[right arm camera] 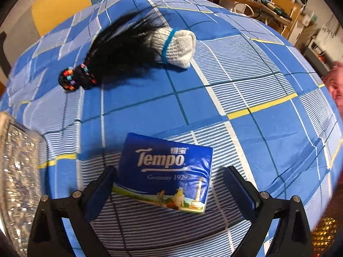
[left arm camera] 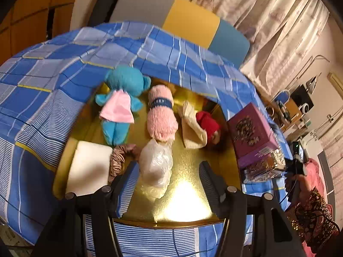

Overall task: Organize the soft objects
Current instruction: 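Open the left gripper beside the scrunchie and withdraw it, then carry the Tempo pack over the gold tray and lower it with the right gripper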

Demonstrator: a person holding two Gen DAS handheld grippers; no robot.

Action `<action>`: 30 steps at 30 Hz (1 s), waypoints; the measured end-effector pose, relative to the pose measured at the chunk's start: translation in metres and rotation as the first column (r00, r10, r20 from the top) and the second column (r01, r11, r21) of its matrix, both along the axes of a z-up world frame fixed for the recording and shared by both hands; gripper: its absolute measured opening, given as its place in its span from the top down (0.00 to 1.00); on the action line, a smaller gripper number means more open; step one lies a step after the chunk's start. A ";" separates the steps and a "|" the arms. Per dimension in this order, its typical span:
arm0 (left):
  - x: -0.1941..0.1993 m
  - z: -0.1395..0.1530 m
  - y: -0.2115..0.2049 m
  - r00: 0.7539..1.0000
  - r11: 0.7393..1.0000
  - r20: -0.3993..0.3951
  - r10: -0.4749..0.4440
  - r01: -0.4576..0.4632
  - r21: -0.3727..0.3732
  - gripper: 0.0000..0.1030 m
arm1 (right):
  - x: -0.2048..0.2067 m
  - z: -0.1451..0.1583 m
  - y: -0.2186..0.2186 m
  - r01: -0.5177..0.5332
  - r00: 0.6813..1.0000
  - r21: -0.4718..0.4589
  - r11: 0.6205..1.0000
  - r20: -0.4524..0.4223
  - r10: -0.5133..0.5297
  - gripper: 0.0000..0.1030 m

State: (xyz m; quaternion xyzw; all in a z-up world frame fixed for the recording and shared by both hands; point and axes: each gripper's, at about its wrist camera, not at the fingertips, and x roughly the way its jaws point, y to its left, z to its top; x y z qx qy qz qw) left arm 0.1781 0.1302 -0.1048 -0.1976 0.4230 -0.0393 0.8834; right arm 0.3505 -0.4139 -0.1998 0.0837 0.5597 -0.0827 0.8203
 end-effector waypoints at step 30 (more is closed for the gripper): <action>-0.028 0.011 -0.020 0.994 1.000 0.106 -0.004 0.001 0.023 0.43 | -0.152 0.206 0.172 -0.551 0.768 0.252 0.796 0.527 0.364 0.26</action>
